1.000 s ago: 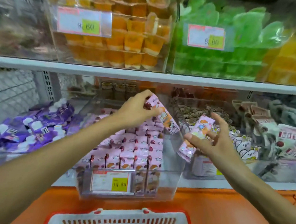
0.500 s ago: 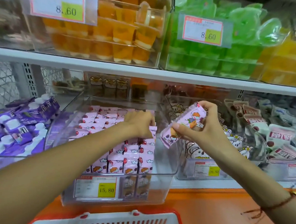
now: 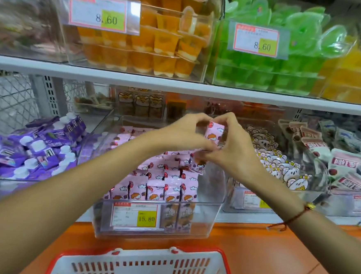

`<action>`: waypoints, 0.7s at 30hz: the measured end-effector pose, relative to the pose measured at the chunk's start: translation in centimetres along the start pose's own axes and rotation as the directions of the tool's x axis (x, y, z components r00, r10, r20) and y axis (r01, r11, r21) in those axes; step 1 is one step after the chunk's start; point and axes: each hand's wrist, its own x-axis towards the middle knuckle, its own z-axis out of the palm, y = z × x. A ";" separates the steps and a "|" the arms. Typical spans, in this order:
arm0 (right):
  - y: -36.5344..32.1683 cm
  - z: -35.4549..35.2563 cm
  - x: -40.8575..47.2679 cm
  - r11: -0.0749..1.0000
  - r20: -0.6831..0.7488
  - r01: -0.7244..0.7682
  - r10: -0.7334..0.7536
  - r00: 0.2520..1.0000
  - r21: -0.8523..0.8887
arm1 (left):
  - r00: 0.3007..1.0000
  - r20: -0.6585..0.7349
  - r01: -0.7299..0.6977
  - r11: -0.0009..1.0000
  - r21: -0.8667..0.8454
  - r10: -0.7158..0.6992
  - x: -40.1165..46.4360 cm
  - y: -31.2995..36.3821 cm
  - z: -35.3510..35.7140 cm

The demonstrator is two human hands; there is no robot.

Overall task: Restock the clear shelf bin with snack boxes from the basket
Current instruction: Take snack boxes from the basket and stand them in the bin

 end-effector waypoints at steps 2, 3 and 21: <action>0.2 0.1 0.0 1.000 0.017 0.014 -0.014 1.000 -0.011 | 0.997 -0.067 -0.039 0.999 -0.007 0.038 -0.3 -0.1 0.1; 0.4 -0.1 -0.1 1.000 0.024 0.019 -0.019 1.000 -0.021 | 0.996 -0.085 -0.047 0.997 -0.061 0.042 -0.5 -0.3 0.1; 3.5 0.1 -8.0 0.981 0.270 0.004 0.049 0.962 -0.193 | 0.980 -0.158 0.194 0.746 0.637 -0.120 1.3 -5.1 2.4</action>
